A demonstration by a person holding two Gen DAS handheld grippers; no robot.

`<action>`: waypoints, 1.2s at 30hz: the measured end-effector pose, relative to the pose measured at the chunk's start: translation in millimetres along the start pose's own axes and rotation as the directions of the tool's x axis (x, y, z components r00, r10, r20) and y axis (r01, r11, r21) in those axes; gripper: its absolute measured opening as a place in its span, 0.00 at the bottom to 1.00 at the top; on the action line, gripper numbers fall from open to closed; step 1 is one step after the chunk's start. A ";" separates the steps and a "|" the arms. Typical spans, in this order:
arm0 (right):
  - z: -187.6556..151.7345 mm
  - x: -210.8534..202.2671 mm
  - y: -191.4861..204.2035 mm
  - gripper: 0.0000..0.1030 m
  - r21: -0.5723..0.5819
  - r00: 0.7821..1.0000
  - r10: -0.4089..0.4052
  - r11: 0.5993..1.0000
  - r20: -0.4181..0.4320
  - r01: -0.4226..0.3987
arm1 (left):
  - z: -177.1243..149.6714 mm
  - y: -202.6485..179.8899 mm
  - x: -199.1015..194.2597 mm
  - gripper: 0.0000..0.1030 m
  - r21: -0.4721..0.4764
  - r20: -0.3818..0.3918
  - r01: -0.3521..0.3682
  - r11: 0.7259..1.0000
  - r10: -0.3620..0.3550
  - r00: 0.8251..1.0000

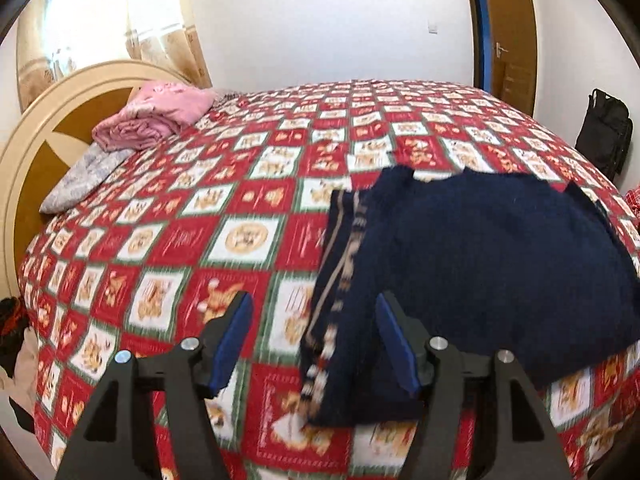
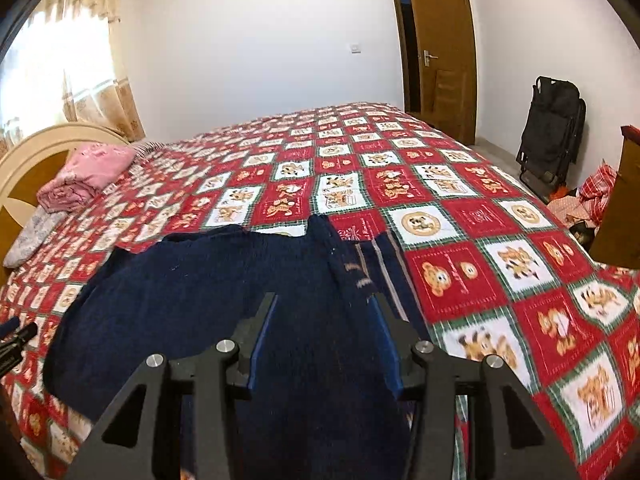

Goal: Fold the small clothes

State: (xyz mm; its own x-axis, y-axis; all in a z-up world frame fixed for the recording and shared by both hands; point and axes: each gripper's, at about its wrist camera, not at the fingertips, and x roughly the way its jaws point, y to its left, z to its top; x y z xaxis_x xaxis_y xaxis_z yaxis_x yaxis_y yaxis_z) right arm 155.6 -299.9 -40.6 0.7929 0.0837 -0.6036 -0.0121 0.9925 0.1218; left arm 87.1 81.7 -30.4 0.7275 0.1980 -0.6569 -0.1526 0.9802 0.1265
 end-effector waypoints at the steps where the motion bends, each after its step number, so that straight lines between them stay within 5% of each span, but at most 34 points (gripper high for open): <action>1: 2.1 6.1 1.0 0.46 -0.008 1.000 -0.004 1.000 -0.005 0.004 | 4.4 -3.5 2.1 0.68 0.005 0.006 -0.002 1.000 0.002 1.000; 14: -4.4 77.7 -6.9 0.46 -0.093 0.985 -0.123 0.989 -0.123 0.112 | 28.8 -40.0 35.3 0.68 0.025 -0.037 -0.021 0.999 0.022 0.999; 26: -9.1 57.8 -53.6 0.46 0.187 0.996 -0.035 0.981 -0.086 0.051 | 22.4 -40.0 61.6 0.68 0.003 -0.102 -0.055 0.998 0.055 0.993; 31: -10.3 7.3 -14.3 0.48 0.101 1.000 -0.018 0.995 0.015 0.016 | 22.0 -37.6 64.7 0.68 -0.011 -0.113 -0.047 0.999 0.046 0.993; 36: -27.4 -3.7 36.0 0.48 -0.006 0.996 0.089 0.996 -0.018 -0.089 | 21.1 -37.6 65.9 0.68 -0.023 -0.122 -0.040 0.999 0.037 0.992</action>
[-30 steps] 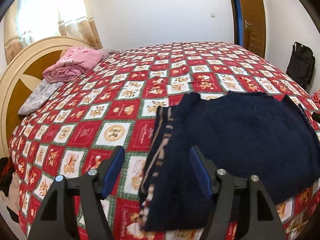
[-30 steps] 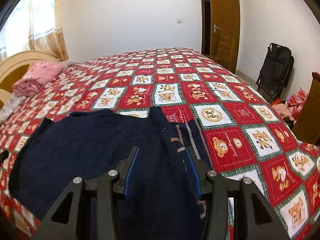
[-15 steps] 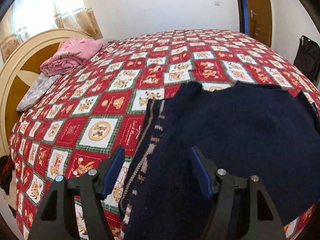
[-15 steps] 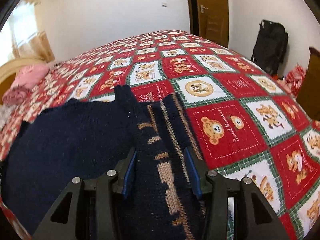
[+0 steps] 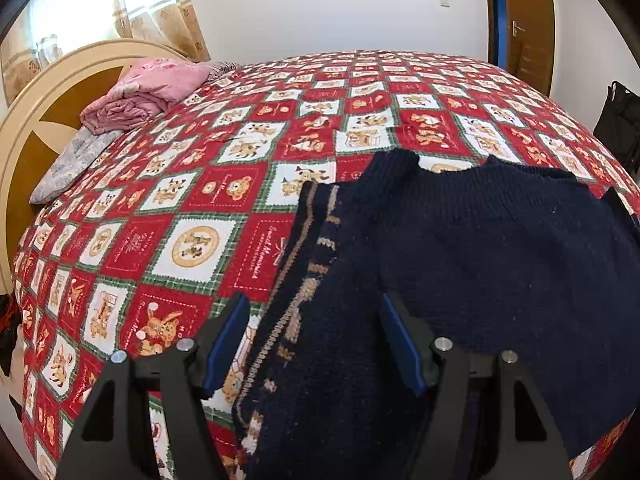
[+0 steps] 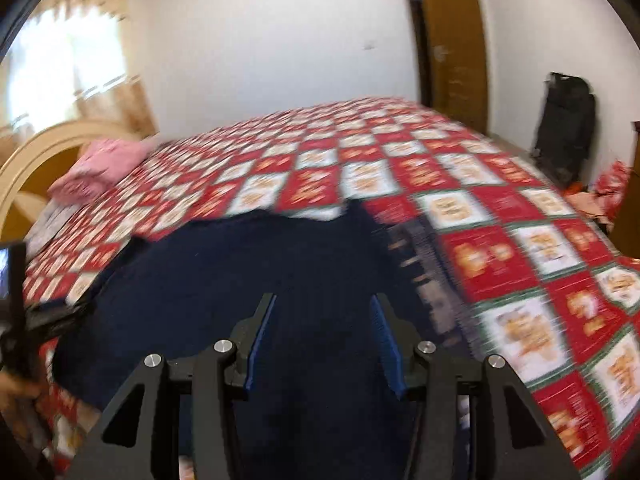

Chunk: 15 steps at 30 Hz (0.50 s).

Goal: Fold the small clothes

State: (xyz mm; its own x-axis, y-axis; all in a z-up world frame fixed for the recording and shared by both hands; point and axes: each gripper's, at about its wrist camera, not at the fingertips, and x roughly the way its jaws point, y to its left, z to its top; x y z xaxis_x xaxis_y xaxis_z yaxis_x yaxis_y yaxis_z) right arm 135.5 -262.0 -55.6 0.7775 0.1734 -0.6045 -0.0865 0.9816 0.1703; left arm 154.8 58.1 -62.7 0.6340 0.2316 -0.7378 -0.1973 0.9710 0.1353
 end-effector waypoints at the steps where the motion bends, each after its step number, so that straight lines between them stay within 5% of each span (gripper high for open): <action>1: -5.3 5.8 13.3 0.48 -0.013 0.998 0.046 0.999 -0.033 -0.047 | -0.1 0.3 -0.2 0.68 -0.001 -0.001 0.001 1.000 -0.001 1.000; 8: -31.8 31.5 76.6 0.48 -0.115 0.980 0.156 0.979 -0.124 -0.170 | -5.5 4.5 -7.2 0.74 -0.009 0.002 0.010 1.000 -0.010 1.000; 15: -53.0 41.1 92.2 0.48 -0.177 0.984 0.106 0.976 -0.146 -0.131 | -17.6 12.3 0.9 0.79 -0.040 -0.039 0.010 0.999 -0.011 0.999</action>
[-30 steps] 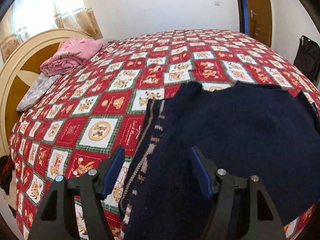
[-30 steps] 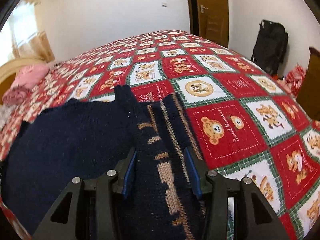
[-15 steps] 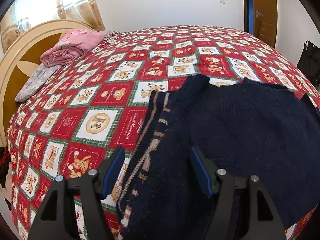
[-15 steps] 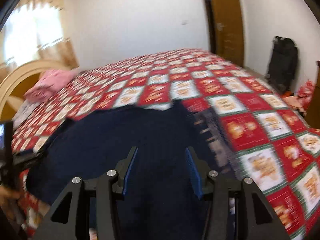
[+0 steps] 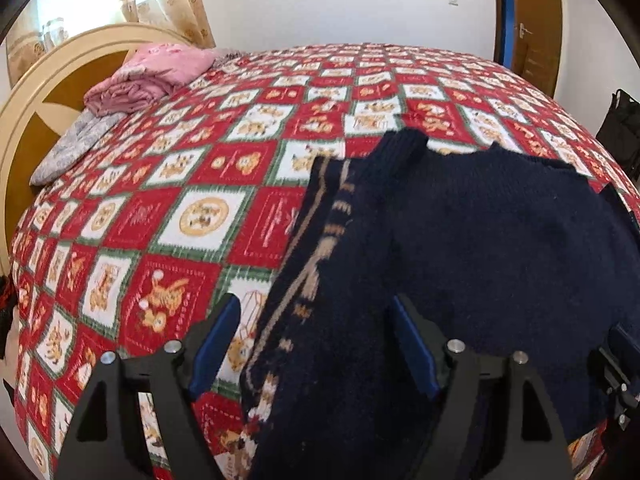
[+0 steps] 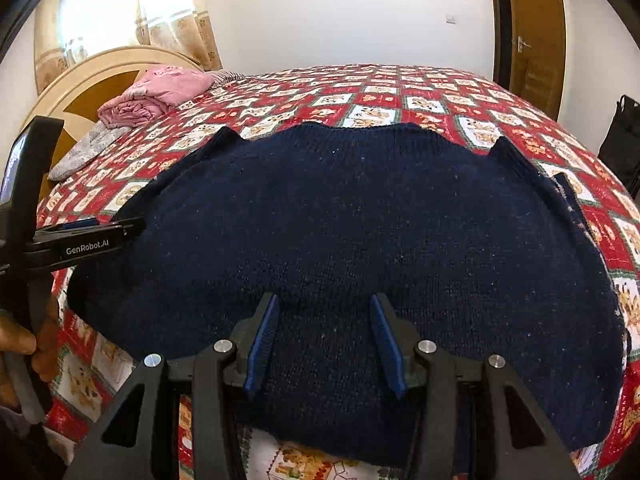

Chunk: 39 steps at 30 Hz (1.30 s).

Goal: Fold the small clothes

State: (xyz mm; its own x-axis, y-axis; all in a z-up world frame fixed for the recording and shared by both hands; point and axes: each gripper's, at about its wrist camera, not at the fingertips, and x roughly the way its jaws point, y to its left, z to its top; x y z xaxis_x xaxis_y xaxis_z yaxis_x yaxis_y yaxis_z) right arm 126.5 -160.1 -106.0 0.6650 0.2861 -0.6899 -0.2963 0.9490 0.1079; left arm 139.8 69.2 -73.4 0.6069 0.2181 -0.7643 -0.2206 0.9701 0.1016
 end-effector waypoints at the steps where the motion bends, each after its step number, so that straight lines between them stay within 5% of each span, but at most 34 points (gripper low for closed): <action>1: -0.5 0.6 1.0 0.49 -0.007 1.000 -0.005 1.000 -0.001 0.005 | -2.6 1.2 1.4 0.81 -0.006 -0.005 0.003 1.000 -0.003 1.000; 8: -1.9 0.4 -2.1 0.50 0.002 1.000 -0.001 1.000 0.005 0.001 | -19.3 37.4 -8.0 0.87 -0.146 -0.013 0.140 0.979 -0.144 0.990; 15: -3.8 0.0 -0.6 0.53 0.007 1.000 0.006 1.000 0.005 -0.006 | -28.8 64.5 18.6 0.89 -0.417 -0.058 0.296 0.859 -0.350 0.935; 19: -5.4 -0.3 -0.8 0.53 0.007 1.000 0.008 1.000 0.008 -0.008 | -25.4 43.6 15.2 0.89 -0.324 -0.068 0.255 0.911 -0.292 0.954; 22: -6.9 -0.8 -0.5 0.54 0.006 1.000 0.005 1.000 0.007 -0.005 | -26.7 39.7 14.1 0.89 -0.309 -0.058 0.278 0.910 -0.310 0.949; 26: -7.0 -1.0 -0.1 0.54 0.008 1.000 0.005 1.000 0.008 -0.005 | -25.5 44.0 13.1 0.66 -0.327 -0.042 0.297 0.897 -0.327 0.944; 29: -7.2 -1.1 -0.5 0.54 0.008 1.000 0.005 1.000 0.006 -0.005 | -27.8 48.1 10.4 0.43 -0.349 -0.030 0.358 0.866 -0.393 0.919; 39: 10.0 -17.9 -28.3 0.55 0.114 0.997 0.060 0.991 0.054 -0.066 | -27.4 44.5 3.1 0.34 -0.341 -0.008 0.375 0.862 -0.402 0.916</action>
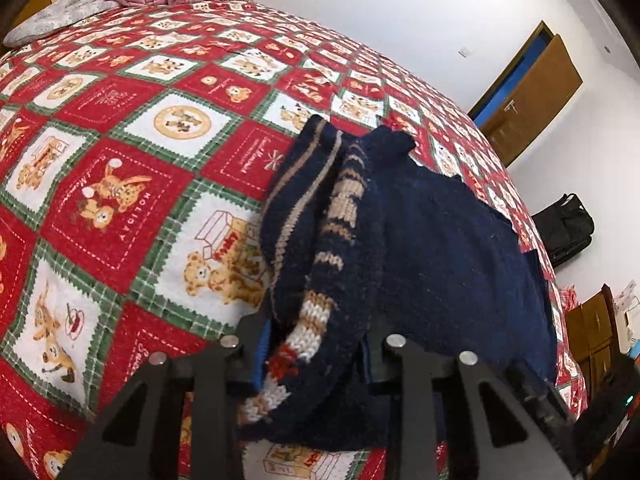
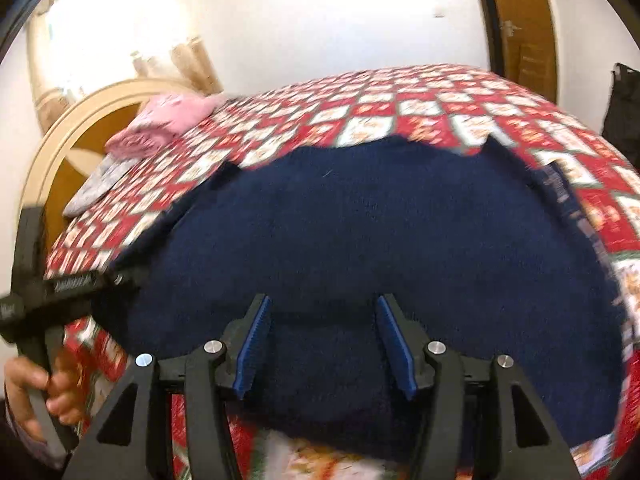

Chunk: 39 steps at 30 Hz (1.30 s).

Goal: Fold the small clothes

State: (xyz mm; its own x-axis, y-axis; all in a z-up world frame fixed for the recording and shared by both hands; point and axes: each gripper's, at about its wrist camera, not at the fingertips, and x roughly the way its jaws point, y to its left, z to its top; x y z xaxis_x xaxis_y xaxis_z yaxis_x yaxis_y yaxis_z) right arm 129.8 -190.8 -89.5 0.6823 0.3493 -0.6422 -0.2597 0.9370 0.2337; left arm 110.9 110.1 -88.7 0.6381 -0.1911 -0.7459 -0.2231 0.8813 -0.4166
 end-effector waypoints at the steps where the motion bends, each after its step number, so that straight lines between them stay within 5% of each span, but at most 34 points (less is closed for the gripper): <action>1: 5.3 -2.4 -9.3 0.55 0.016 1.000 -0.023 1.000 0.011 0.023 | 0.1 0.4 -0.8 0.34 -0.003 0.000 0.003 1.000 -0.003 1.000; 5: 20.5 -11.2 -58.6 0.55 0.157 0.995 -0.094 0.984 0.036 0.087 | 0.9 0.5 -6.7 0.34 -0.009 0.014 0.020 1.000 -0.020 1.000; 8: 17.0 0.0 -92.9 0.55 0.257 0.988 -0.144 0.954 -0.055 0.154 | 1.5 -2.4 -5.9 0.33 0.002 0.018 0.006 1.000 -0.006 1.000; 12: 18.5 -9.5 -96.8 0.55 0.307 0.997 -0.082 0.948 -0.012 0.082 | 2.0 -8.0 -5.4 0.33 0.021 0.026 -0.014 1.000 0.013 1.000; 15: 34.2 -16.0 -77.6 0.65 0.312 0.995 0.089 0.945 0.046 -0.099 | 3.6 -16.1 -13.5 0.33 0.047 0.053 -0.012 0.999 0.009 0.999; 16: 44.4 -12.8 -63.6 0.75 0.291 0.980 0.195 0.936 0.039 -0.198 | 3.3 -20.0 -17.7 0.33 0.055 0.066 -0.009 0.998 0.006 0.998; 21: 79.6 19.7 -0.6 0.77 0.296 0.881 0.464 0.857 -0.090 -0.421 | -2.2 -41.0 -36.4 0.33 0.122 0.157 -0.012 0.993 -0.008 0.988; 30: 130.8 110.7 103.9 0.77 0.262 0.711 0.568 0.823 -0.414 -0.505 | -11.3 -72.8 -43.6 0.33 0.240 0.251 -0.043 0.970 -0.019 0.968; 36: 136.2 147.8 153.1 0.77 0.135 0.684 0.455 0.873 -0.571 -0.469 | -19.9 -86.4 -44.5 0.33 0.305 0.283 -0.044 0.951 -0.046 0.958; 39: 135.3 152.5 165.3 0.77 0.034 0.693 0.376 0.891 -0.615 -0.453 | -27.2 -97.5 -47.4 0.32 0.365 0.318 -0.079 0.928 -0.045 0.947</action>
State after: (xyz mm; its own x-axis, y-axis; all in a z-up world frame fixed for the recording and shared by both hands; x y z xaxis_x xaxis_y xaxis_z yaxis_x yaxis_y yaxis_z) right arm 283.4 18.4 -50.1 -0.0454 0.5897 -0.8063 -0.5173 0.6767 0.5240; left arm 82.3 21.5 -26.8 0.8487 -0.0829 -0.5223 0.0117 0.9903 -0.1382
